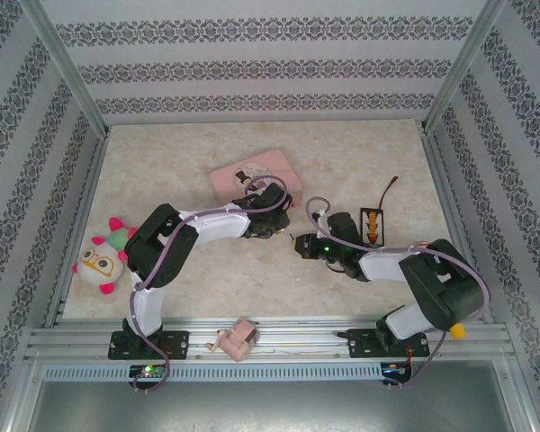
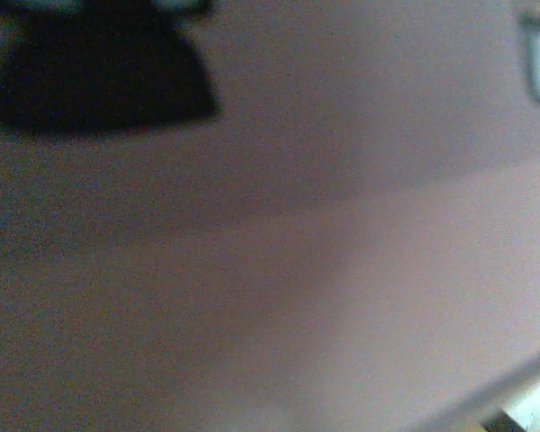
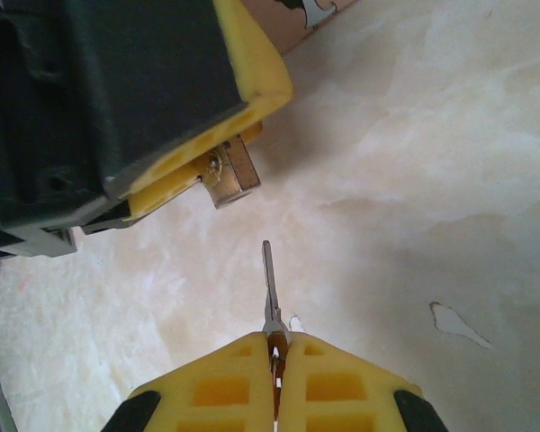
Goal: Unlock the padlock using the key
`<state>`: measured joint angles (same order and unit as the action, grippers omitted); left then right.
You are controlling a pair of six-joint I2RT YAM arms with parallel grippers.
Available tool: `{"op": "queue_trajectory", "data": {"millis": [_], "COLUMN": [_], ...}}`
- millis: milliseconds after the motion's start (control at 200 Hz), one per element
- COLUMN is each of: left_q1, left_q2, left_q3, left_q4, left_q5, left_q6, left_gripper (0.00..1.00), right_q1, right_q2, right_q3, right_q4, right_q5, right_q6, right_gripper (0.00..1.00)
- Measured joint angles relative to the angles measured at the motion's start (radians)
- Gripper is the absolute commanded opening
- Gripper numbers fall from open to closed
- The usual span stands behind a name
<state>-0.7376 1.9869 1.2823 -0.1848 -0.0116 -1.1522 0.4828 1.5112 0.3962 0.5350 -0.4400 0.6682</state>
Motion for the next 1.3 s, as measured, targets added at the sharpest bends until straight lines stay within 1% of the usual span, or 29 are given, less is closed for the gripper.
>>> {"op": "queue_trajectory", "data": {"millis": [105, 320, 560, 1299], "left_q1": [0.0, 0.0, 0.0, 0.0], "left_q2": [0.0, 0.0, 0.0, 0.0], "left_q3": [-0.002, -0.002, -0.01, -0.013], "left_q4": [0.013, 0.015, 0.03, 0.037], "left_q5": [0.005, 0.011, 0.011, 0.011], "left_q6": [-0.006, -0.009, -0.016, -0.024], "left_gripper": [0.19, 0.19, 0.18, 0.18], "right_q1": [0.006, 0.013, 0.013, 0.024], "right_q2": [0.052, 0.115, 0.117, 0.129], "right_q3": [0.0, 0.0, 0.0, 0.002], "right_q4": [0.047, 0.122, 0.165, 0.185], "right_q5": [-0.009, -0.017, -0.009, 0.033], "right_q6": [0.015, 0.037, 0.041, 0.04], "right_gripper": [0.0, 0.0, 0.0, 0.0]}}
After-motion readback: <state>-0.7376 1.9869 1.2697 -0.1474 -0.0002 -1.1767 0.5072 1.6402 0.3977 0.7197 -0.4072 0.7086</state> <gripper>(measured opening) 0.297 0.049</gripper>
